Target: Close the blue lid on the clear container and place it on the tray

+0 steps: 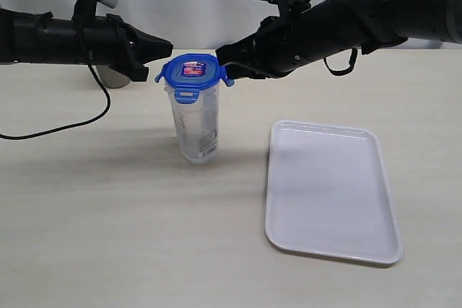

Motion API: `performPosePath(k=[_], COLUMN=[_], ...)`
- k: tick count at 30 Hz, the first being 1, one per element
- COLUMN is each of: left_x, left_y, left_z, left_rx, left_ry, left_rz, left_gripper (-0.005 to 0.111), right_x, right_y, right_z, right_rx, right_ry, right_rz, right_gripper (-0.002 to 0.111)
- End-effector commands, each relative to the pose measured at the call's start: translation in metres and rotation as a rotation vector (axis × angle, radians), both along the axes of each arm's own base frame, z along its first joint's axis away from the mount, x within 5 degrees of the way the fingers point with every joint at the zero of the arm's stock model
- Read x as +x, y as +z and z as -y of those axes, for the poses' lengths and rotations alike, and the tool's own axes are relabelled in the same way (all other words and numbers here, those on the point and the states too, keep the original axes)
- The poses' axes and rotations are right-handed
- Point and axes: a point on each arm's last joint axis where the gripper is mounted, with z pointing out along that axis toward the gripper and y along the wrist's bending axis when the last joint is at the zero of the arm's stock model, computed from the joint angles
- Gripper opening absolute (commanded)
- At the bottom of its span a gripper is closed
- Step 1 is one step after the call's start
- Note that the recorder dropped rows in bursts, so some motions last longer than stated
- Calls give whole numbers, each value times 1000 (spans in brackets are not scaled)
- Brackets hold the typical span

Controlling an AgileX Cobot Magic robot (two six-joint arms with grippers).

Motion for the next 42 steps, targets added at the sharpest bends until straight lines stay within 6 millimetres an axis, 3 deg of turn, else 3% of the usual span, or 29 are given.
performPosePath(k=[1,12,23,29,35,42], left_x=[1,4,5,7,5,2], left_y=[0,0,0,0,0,0], left_z=[1,-1,-1,-3,-2,0], left_rx=[2,8,-6,-7,-4,7], left_ry=[-13,29,41,62,41,-8], left_rz=[26,22,19,17,19,24], left_gripper=[0,0,0,0,0,0], right_x=[-1,-3,-16,-24,-39,-37], right_y=[1,3,32,28,24,-3], right_z=[0,2,6,5,1,-23], right_rx=[-2,-35,-36,-45,-68,-123], right_ry=[10,37,79,140,325,370], right_rz=[5,16,78,11,-54,-56], right_gripper=[5,5,5,5,5,5])
